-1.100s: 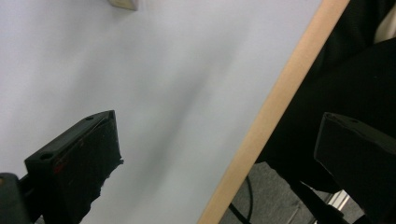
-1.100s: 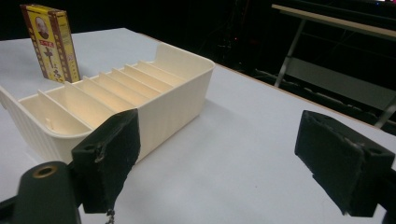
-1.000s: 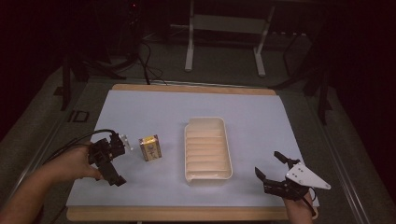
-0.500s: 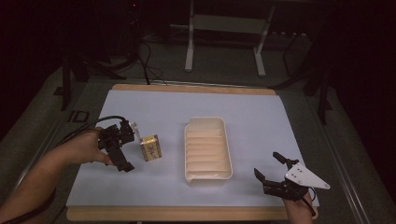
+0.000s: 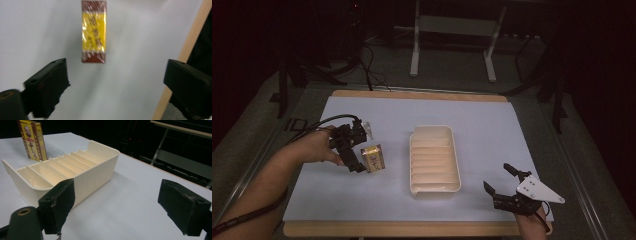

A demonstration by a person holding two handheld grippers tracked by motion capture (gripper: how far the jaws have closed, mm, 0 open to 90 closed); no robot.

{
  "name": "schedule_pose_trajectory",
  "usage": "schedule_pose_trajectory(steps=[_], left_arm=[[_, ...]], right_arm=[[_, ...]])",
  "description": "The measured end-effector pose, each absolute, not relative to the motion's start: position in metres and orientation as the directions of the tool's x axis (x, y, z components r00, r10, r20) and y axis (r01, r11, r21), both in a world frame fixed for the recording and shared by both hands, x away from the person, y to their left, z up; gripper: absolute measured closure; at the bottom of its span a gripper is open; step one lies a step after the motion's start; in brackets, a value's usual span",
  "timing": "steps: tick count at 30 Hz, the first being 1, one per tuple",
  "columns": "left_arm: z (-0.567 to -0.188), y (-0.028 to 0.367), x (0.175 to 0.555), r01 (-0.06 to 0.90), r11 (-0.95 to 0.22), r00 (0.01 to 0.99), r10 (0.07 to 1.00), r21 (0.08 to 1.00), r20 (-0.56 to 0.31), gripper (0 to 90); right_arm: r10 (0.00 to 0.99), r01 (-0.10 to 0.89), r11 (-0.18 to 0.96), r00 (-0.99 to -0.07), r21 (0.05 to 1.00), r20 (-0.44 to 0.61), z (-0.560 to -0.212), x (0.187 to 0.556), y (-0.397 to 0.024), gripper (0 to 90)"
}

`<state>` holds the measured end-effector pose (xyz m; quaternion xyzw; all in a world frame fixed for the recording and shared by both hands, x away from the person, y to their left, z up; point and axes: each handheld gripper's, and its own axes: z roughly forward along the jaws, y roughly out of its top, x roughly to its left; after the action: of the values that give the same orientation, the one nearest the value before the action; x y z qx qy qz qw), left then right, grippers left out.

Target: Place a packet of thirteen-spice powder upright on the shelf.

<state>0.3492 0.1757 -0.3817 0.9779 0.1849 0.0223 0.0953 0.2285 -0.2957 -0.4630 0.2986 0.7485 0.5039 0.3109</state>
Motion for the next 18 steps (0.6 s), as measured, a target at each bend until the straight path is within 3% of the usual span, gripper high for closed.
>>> schedule_pose_trajectory(steps=[4,5,8,10,18], left_arm=[[-0.383,0.170,0.355,0.353,-0.917,0.931,0.364,0.184,0.026,17.3],[-0.384,0.169,0.356,0.356,-0.916,0.930,0.366,0.183,0.024,23.2],[-0.388,0.165,0.360,0.367,-0.916,0.926,0.377,0.164,0.032,25.1],[-0.392,0.163,0.362,0.389,-0.910,0.916,0.399,0.143,0.047,32.3],[-0.404,0.159,0.366,0.401,-0.908,0.911,0.409,0.122,0.047,44.9]], right_arm=[[0.760,0.133,0.313,-0.630,0.941,-0.163,-0.463,0.228,-0.296,14.2],[0.760,0.135,0.311,-0.630,0.941,-0.161,-0.463,0.228,-0.297,14.2],[0.759,0.137,0.309,-0.632,0.941,-0.157,-0.463,0.228,-0.297,14.2],[0.757,0.137,0.311,-0.634,0.940,-0.158,-0.463,0.228,-0.297,14.2],[0.750,0.139,0.323,-0.641,0.936,-0.164,-0.464,0.228,-0.294,14.2]])
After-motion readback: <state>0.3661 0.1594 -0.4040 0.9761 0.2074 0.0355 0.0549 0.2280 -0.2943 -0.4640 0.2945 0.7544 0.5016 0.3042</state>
